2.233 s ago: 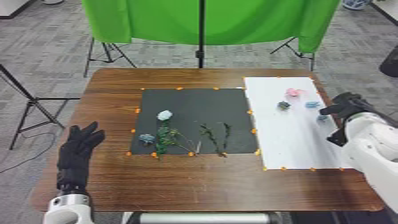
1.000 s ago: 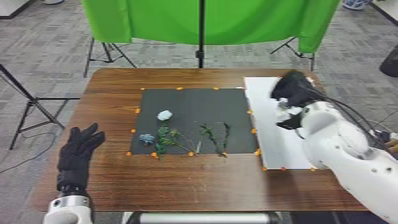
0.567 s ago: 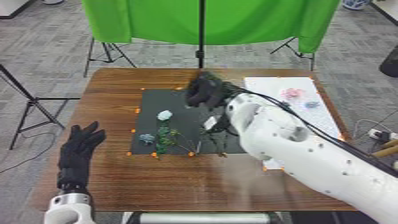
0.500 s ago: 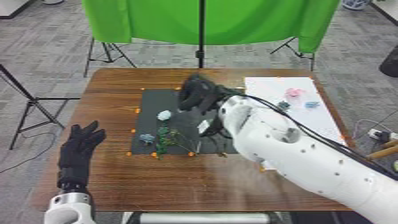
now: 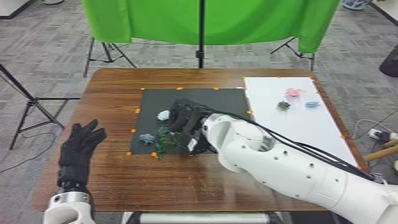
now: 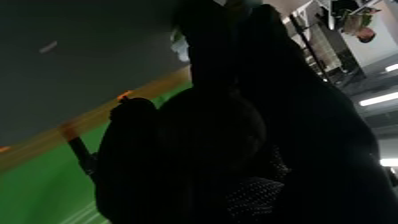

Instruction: Arrange flowers

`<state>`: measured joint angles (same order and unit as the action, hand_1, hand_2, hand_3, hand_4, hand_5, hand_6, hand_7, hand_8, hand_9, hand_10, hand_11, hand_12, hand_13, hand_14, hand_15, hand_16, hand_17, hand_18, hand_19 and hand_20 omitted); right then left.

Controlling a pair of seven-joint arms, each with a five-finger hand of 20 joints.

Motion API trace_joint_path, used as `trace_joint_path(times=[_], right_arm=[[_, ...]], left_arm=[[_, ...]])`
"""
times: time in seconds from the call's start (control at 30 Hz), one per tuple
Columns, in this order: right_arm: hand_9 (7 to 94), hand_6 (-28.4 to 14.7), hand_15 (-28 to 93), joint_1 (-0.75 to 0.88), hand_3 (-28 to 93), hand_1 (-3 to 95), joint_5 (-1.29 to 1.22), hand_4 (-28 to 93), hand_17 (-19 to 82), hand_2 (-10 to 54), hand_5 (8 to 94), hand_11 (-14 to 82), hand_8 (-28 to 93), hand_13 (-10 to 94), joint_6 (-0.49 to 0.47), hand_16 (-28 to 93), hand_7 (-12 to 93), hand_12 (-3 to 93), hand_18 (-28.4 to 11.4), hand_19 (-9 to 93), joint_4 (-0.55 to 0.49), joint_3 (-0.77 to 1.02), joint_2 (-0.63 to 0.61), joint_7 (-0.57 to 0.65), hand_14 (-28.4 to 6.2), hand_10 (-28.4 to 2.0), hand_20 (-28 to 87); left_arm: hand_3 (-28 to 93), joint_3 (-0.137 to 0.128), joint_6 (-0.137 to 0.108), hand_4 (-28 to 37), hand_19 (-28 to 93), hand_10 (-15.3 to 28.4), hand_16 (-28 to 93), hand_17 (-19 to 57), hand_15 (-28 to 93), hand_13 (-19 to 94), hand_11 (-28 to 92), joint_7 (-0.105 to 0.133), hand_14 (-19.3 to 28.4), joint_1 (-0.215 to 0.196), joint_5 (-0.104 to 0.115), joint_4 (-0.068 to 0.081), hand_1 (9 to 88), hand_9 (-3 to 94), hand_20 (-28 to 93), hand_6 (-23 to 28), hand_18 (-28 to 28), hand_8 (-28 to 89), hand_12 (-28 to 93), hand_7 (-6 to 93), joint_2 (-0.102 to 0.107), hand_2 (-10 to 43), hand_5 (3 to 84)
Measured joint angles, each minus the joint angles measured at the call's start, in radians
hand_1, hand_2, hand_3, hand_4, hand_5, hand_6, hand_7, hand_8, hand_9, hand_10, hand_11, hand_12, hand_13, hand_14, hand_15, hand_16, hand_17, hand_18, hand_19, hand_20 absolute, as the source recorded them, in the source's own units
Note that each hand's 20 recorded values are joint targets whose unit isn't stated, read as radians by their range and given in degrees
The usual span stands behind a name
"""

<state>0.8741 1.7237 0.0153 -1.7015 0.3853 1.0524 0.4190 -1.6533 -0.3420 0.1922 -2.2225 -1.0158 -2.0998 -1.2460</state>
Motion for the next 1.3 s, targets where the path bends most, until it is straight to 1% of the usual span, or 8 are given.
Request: trace_joint_path(times=[0.33, 0.53, 0.67, 0.87, 0.97, 1.07, 1.1, 1.3], right_arm=[[92.8, 3.1, 56, 0.001, 46, 63.2, -0.012, -12, 69, -9.5, 77.9, 8.6, 11, 94, -0.004, 32, 16, 36.3, -9.6, 93, 0.001, -0.007, 0.017, -0.002, -2.3, -8.1, 54], [92.2, 3.1, 56, 0.001, 42, 63.9, -0.012, -10, 69, -9.5, 76.4, 10.0, 10, 94, -0.004, 31, 15, 35.5, -9.7, 93, 0.006, -0.019, 0.026, -0.002, -2.4, -8.6, 54], [91.7, 3.2, 56, 0.0, 40, 63.5, -0.003, -9, 69, -9.5, 76.0, 11.9, 10, 94, -0.003, 31, 15, 34.8, -9.6, 93, 0.022, -0.029, 0.032, -0.002, -2.4, -8.8, 54], [90.5, 3.5, 56, -0.003, 42, 61.0, 0.083, -10, 69, -9.5, 74.2, 18.6, 9, 94, 0.017, 32, 16, 34.9, -9.7, 93, 0.04, -0.052, 0.034, -0.006, -1.9, -9.1, 54], [89.3, 3.2, 56, -0.004, 40, 59.9, 0.109, -9, 69, -9.5, 73.4, 24.1, 8, 94, 0.028, 32, 16, 32.5, -9.8, 93, 0.04, -0.053, 0.032, -0.009, -1.9, -9.8, 54], [88.2, 3.3, 57, -0.004, 48, 54.5, 0.104, -13, 69, -9.5, 72.0, 31.9, 6, 94, 0.032, 32, 17, 26.3, -9.8, 93, 0.035, -0.051, 0.03, -0.011, -1.9, -10.6, 55], [88.1, 3.4, 57, -0.004, 50, 53.2, 0.101, -15, 69, -9.5, 71.6, 33.3, 6, 94, 0.033, 32, 17, 25.8, -9.9, 93, 0.033, -0.05, 0.029, -0.012, -1.9, -10.8, 55], [88.1, 3.4, 57, -0.007, 55, 49.2, 0.09, -17, 69, -9.5, 70.7, 35.4, 3, 94, 0.033, 32, 17, 25.8, -10.2, 93, 0.025, -0.047, 0.023, -0.015, -1.8, -11.0, 56]], left_arm=[[52, 0.0, 0.008, -28.3, 11, 16.1, -1, 2.5, 21, 33, 17, -0.011, 17.8, 0.015, 0.0, 0.003, 22.7, 44.1, 18, 7.7, 13.5, -6, 8, 5.3, 0.007, 14.3, 44.2], [53, 0.0, 0.018, -28.3, 11, 16.0, -2, 2.6, 20, 32, 17, -0.019, 17.1, 0.019, -0.001, 0.004, 22.2, 43.2, 18, 7.7, 13.4, -6, 8, 5.0, 0.008, 14.1, 44.0], [53, 0.0, 0.018, -28.3, 11, 15.6, -2, 2.7, 20, 32, 18, -0.019, 17.0, 0.019, -0.001, 0.004, 22.1, 42.6, 18, 7.6, 13.3, -6, 7, 5.1, 0.009, 14.0, 43.7], [53, 0.0, 0.019, -28.3, 11, 15.2, -2, 2.8, 18, 33, 18, -0.019, 16.7, 0.023, -0.001, 0.005, 22.5, 42.6, 18, 7.2, 13.3, -6, 7, 5.5, 0.009, 14.1, 43.6], [53, 0.0, 0.02, -28.3, 11, 15.0, -2, 2.8, 18, 33, 18, -0.019, 16.7, 0.024, -0.001, 0.006, 22.6, 43.1, 18, 7.0, 13.2, -6, 7, 6.0, 0.009, 14.1, 43.9], [53, 0.0, 0.02, -28.3, 11, 15.0, -2, 2.8, 18, 33, 18, -0.019, 16.8, 0.024, -0.001, 0.006, 22.6, 43.3, 18, 6.8, 13.3, -6, 7, 6.3, 0.009, 14.2, 44.0], [52, 0.0, 0.02, -28.3, 11, 15.0, -2, 2.8, 18, 33, 18, -0.019, 16.8, 0.024, -0.001, 0.006, 22.8, 43.4, 18, 6.8, 13.2, -6, 8, 6.4, 0.009, 14.2, 44.0], [53, 0.0, 0.021, -28.3, 11, 14.8, -1, 2.8, 19, 33, 18, -0.018, 16.7, 0.023, -0.002, 0.006, 22.7, 43.7, 18, 6.1, 13.1, -6, 8, 7.4, 0.008, 13.8, 44.5]])
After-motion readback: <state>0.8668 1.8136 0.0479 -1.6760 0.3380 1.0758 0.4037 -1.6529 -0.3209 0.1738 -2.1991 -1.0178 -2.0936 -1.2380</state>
